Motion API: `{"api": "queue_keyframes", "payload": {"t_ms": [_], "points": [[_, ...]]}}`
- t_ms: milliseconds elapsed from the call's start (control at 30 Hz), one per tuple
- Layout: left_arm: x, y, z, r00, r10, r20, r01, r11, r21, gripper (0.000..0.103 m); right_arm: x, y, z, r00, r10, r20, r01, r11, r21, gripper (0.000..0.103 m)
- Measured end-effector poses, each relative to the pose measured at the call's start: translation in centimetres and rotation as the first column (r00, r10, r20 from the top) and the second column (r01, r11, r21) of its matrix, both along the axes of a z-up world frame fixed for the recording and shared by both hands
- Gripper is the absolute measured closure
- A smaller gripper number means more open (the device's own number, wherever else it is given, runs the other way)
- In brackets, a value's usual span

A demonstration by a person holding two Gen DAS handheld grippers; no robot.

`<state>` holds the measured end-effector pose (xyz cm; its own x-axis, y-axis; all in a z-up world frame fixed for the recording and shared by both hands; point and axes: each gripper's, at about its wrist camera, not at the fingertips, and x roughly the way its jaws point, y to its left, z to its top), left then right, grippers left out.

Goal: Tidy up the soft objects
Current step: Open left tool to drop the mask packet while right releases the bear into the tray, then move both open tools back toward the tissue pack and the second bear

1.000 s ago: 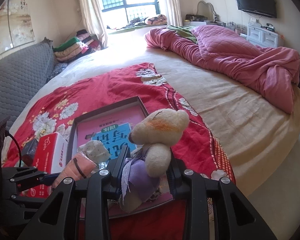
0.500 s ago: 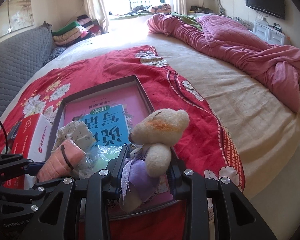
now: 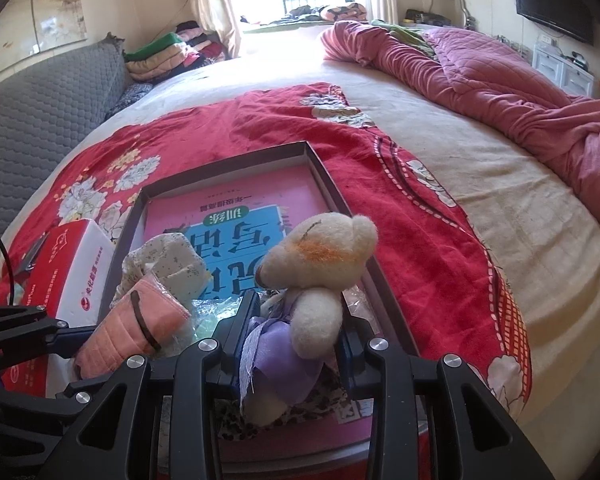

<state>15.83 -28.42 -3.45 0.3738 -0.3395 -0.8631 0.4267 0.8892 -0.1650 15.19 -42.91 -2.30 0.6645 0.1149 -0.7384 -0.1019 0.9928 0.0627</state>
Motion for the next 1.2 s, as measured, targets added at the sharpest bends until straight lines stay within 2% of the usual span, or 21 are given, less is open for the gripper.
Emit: {"api": "queue_keyframes", "payload": {"t_ms": [267,333,500,667,733,867,933,967,1200], "points": [[0.1,-0.1,0.0,1.000,0.001,-0.003,-0.001,1.000,-0.006,0.063,0.1,0.0,-0.2,1.000,0.002,0.005,-0.002,1.000,0.004,0.059],[0.1,-0.1,0.0,1.000,-0.002,-0.004,0.002,1.000,-0.015,0.063,-0.1,-0.1,0.1,1.000,-0.006,0.013,0.006,1.000,-0.001,0.045],[-0.1,-0.1,0.0,1.000,-0.009,-0.001,0.009,1.000,-0.013,0.061,-1.0,-0.3,1.3,0.998,-0.009,0.054,0.008,1.000,0.006,0.034],[-0.5,0.0,0.3,1.000,-0.021,0.000,0.021,1.000,-0.019,0.048,-1.8,-1.2,2.2,0.995,-0.054,0.079,0.053,0.999,0.009,0.033],[-0.7,0.0,0.3,1.000,-0.020,0.000,0.020,1.000,-0.014,0.046,-2.2,-2.1,2.7,0.991,-0.095,0.099,0.093,0.996,0.015,0.033],[-0.8,0.2,0.4,1.000,-0.014,0.001,0.014,1.000,-0.004,0.046,-2.9,-3.7,3.9,0.981,-0.145,0.126,0.135,0.987,0.090,0.032],[-0.9,0.5,0.6,1.000,-0.010,0.002,0.010,1.000,-0.011,0.041,-3.2,-4.0,4.4,0.978,-0.156,0.141,0.140,0.983,0.115,0.031],[-1.0,0.6,0.8,1.000,-0.010,0.006,0.010,1.000,-0.011,0.038,-3.3,-4.0,4.7,0.977,-0.155,0.145,0.139,0.984,0.115,0.030],[-1.9,1.9,2.9,0.998,0.000,0.058,0.002,1.000,-0.026,0.036,-4.0,-2.4,6.7,0.973,-0.123,0.196,0.113,0.992,0.062,0.029]]}}
